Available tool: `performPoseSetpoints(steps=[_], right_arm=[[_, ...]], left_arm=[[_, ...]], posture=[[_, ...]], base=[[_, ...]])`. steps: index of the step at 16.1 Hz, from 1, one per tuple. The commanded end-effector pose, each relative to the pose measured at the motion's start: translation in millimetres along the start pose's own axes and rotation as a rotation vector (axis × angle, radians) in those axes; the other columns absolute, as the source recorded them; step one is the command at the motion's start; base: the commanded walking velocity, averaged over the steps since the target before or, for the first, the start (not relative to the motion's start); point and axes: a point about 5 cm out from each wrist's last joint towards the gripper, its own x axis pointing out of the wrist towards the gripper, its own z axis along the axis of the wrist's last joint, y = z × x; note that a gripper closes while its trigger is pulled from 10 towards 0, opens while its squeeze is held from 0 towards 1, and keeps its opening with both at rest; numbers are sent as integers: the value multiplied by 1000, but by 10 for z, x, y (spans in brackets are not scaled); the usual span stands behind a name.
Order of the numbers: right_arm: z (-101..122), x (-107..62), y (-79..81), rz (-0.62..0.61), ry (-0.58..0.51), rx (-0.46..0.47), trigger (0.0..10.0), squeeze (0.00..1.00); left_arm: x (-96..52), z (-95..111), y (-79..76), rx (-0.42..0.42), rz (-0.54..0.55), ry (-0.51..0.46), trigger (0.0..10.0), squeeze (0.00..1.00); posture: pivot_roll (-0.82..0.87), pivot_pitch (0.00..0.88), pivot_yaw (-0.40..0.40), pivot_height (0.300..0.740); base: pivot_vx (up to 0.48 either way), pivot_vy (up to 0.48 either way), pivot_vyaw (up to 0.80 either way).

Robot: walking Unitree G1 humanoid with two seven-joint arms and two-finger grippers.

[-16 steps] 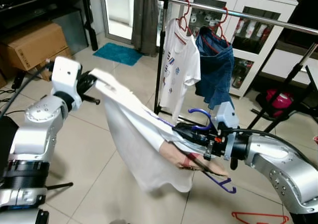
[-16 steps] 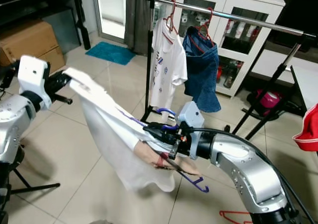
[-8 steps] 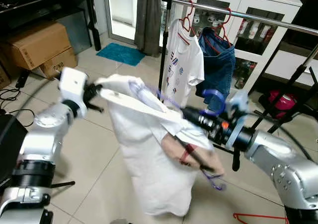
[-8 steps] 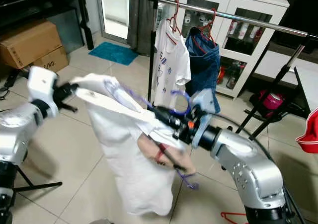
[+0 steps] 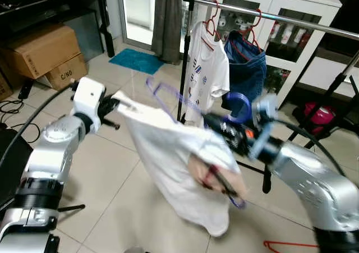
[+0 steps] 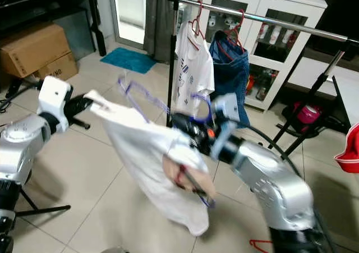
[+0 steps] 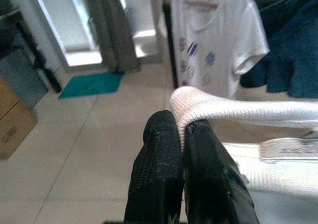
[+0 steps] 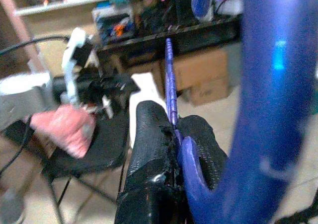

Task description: Hang hanger

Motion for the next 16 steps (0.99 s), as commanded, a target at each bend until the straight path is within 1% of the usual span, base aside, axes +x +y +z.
performPoseSetpoints(steps=[1, 2, 3, 4, 5, 6, 7, 8, 9, 10, 11, 12, 13, 15, 16], right_arm=[[61, 78, -54, -82, -47, -55, 0, 0], [56, 138, -60, -122, -75, -50, 0, 0], [53, 159, -61, -134, -84, -48, 0, 0], [50, 212, -130, -257, -165, 2, 0, 0], [76, 216, -173, -306, -215, 44, 0, 0], [155, 198, -247, -379, -322, 127, 0, 0], [249, 150, -336, -454, -447, 224, 0, 0], [312, 99, -406, -508, -518, 240, 0, 0], [360, 44, -477, -573, -562, 203, 0, 0], [377, 20, -519, -612, -575, 172, 0, 0], [369, 20, -536, -620, -561, 159, 0, 0], [324, 21, -571, -632, -488, 108, 0, 0], [195, 28, -585, -624, -360, 51, 0, 0], [-165, -12, -537, -601, -108, 27, 0, 0], [-285, -49, -498, -596, -50, 42, 1098, 0]], left_arm=[[74, 245, -210, -62, -114, -93, 0, 0], [98, 343, -381, -103, -211, -123, 0, 0], [102, 384, -448, -114, -249, -136, 0, 0], [85, 521, -710, -172, -416, -144, 0, 0], [70, 532, -776, -175, -462, -129, 0, 0], [48, 510, -846, -170, -505, -94, 0, 0], [16, 442, -907, -171, -544, -45, 0, 0], [-34, 358, -948, -168, -586, 11, 0, 0], [-119, 320, -998, -173, -646, 50, 0, 0], [-173, 333, -1016, -182, -668, 59, 0, 0], [-192, 337, -1002, -181, -656, 59, 0, 0], [-227, 323, -931, -176, -595, 55, 0, 0], [-268, 275, -842, -166, -504, 50, 0, 0], [-327, 180, -692, -135, -316, 5, 0, 0], [-344, 140, -645, -117, -238, -7, 353, 0]], posture=[[-53, 0, -26, 740], [-53, 0, -26, 740], [-53, 0, -26, 740], [-47, 0, -25, 740], [-42, 0, -26, 740], [-42, 0, -26, 740], [-35, 0, -26, 740], [-36, 0, -25, 740], [-36, 0, -25, 740], [-36, 0, -19, 740], [-36, 0, -19, 740], [-36, 0, -19, 740], [-38, 0, -20, 740], [-38, 0, -20, 740], [-37, 0, -38, 740]], base=[[0, 0, 0], [0, 0, 0], [0, 0, 0], [0, 0, 0], [0, 0, 0], [0, 0, 0], [0, 0, 0], [0, 0, 0], [0, 0, 0], [0, 0, 0], [0, 0, 0], [0, 0, 0], [0, 0, 0], [0, 0, 0], [0, 0, 0]])
